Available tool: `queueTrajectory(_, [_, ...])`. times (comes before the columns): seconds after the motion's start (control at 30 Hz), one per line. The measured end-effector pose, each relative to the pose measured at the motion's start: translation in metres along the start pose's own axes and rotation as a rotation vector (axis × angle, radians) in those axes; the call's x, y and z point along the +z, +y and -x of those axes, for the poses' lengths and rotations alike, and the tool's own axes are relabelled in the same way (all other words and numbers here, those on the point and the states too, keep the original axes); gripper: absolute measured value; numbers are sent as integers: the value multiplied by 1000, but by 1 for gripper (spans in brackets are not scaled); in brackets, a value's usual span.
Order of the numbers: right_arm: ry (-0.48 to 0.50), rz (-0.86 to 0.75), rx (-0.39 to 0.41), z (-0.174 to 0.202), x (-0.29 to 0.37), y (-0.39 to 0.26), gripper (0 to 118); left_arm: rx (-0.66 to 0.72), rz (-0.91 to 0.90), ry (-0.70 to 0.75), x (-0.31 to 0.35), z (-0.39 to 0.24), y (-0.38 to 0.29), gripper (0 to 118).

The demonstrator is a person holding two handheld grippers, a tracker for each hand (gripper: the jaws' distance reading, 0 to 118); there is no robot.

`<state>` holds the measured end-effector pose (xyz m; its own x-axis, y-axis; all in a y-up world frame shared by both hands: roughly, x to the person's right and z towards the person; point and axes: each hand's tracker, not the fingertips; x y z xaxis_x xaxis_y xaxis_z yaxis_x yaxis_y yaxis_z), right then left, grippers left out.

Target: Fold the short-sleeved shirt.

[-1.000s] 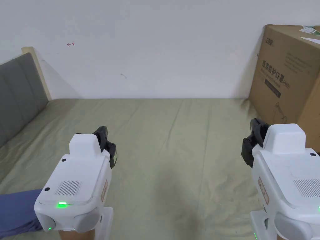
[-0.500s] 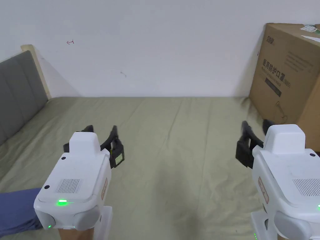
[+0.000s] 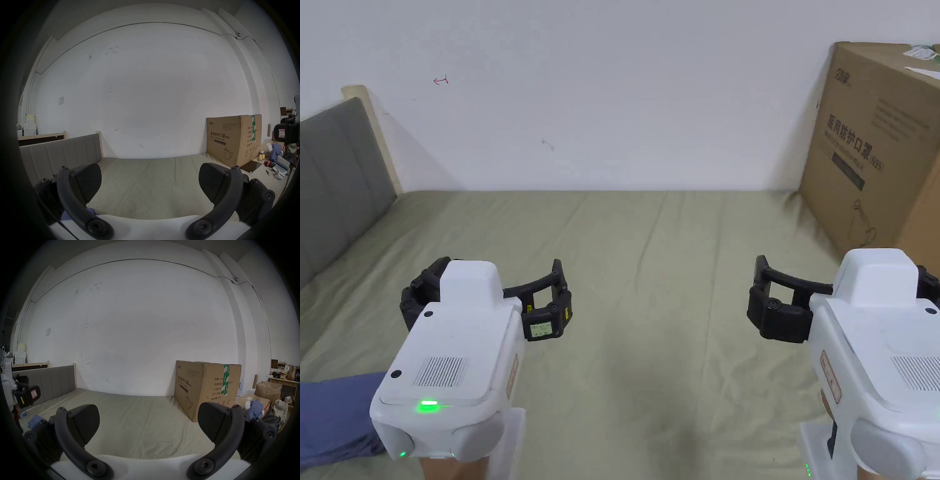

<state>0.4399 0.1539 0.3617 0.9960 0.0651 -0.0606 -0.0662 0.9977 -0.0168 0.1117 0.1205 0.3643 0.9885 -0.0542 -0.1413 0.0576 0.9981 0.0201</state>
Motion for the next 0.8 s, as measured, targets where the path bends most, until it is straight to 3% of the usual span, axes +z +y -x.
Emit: queueTrajectory(0.8, [4, -2, -2, 4, -3, 1, 118, -4, -1, 15, -1, 4, -1, 118])
